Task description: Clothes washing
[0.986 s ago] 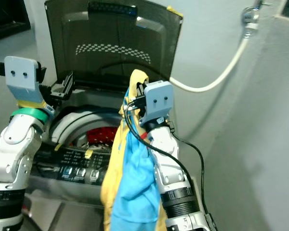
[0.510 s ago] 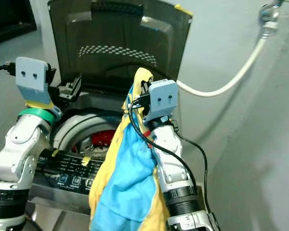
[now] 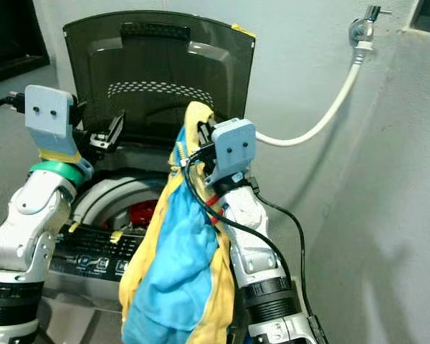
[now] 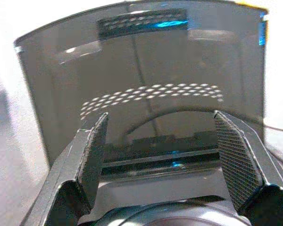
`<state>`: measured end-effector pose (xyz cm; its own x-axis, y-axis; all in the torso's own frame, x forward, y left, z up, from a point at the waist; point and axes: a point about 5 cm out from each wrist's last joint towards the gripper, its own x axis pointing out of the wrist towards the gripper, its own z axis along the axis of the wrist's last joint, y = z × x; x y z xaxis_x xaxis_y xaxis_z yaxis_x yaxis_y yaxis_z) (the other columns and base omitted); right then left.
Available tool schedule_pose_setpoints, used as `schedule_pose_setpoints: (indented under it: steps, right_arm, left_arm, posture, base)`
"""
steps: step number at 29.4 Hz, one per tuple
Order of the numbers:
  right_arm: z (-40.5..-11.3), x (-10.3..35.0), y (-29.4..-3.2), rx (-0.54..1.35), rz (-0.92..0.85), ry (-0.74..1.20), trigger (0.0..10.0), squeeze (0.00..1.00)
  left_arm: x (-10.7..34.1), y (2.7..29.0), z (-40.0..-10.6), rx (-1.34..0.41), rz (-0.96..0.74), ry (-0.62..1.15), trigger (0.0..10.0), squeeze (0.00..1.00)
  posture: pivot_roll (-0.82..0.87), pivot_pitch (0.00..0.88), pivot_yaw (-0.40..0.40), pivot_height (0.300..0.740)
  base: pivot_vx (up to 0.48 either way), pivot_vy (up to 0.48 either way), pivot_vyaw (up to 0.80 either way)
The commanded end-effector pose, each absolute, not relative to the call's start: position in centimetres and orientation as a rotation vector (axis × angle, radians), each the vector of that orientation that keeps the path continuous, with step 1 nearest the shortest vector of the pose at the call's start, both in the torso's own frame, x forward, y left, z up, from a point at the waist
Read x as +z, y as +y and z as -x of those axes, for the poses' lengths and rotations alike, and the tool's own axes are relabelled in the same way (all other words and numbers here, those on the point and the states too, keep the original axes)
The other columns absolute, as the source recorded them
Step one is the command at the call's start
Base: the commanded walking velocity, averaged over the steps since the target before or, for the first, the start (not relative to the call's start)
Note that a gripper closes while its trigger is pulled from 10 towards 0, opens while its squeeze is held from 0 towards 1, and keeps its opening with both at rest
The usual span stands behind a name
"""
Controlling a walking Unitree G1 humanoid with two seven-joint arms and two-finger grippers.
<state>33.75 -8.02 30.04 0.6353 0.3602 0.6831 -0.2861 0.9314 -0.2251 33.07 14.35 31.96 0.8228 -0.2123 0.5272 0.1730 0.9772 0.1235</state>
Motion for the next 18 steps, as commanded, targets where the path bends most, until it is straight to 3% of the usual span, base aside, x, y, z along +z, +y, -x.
schedule_pose_setpoints:
  steps: [1,18]
  right_arm:
    - [-33.47,30.83,-7.86,0.381,0.084,-0.83,10.0,0.0]
    - [-33.74,30.2,-8.21,0.36,0.059,-0.797,10.0,0.0]
  left_arm:
    - [32.07,14.12,-32.63,-0.235,-0.074,-0.577,10.0,0.0]
    - [32.14,14.22,-32.84,-0.203,-0.07,-0.578,10.0,0.0]
  posture:
    - [0.03,0.027,0.042,0.74]
    - [0.03,0.02,0.044,0.74]
  base:
    - [0.0,0.0,0.0]
    - [0.0,0.0,0.0]
